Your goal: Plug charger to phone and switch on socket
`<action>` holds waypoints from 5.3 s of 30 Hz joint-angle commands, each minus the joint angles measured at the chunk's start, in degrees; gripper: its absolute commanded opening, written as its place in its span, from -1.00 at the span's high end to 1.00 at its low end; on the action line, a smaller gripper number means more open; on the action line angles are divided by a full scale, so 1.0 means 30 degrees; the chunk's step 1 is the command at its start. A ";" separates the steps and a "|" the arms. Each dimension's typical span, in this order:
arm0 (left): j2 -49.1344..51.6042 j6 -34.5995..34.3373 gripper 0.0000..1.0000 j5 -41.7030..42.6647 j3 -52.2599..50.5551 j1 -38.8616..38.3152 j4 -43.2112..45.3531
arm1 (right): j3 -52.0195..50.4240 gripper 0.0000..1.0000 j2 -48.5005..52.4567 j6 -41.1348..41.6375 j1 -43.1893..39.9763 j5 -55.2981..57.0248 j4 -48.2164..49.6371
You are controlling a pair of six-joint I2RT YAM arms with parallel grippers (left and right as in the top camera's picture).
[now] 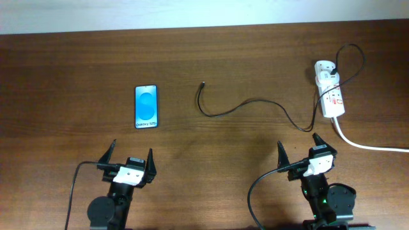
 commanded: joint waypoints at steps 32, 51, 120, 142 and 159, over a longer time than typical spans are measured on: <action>-0.0146 0.0233 -0.98 -0.0284 -0.0029 0.0102 -0.0124 | -0.0102 -0.97 -0.0124 -0.0058 0.0160 0.0175 -0.0131; 1.0433 -0.3228 -0.98 0.1559 0.9238 0.0102 -0.0452 | -0.0102 -0.97 -0.0124 -0.0058 0.0160 0.0175 -0.0131; 4.1820 -0.8735 -0.99 -0.1071 3.2560 -0.0080 -1.6808 | -0.0102 -0.97 -0.0087 -0.0058 0.0160 0.0175 -0.0131; 4.4348 -0.8655 -0.83 -0.1370 3.2552 -0.0823 -1.6830 | -0.0102 -0.97 -0.0087 -0.0058 0.0160 0.0175 -0.0131; 4.4544 -0.8655 -0.98 -0.1355 3.2552 -0.0947 -1.7041 | -0.0102 -0.97 -0.0087 -0.0058 0.0160 0.0175 -0.0131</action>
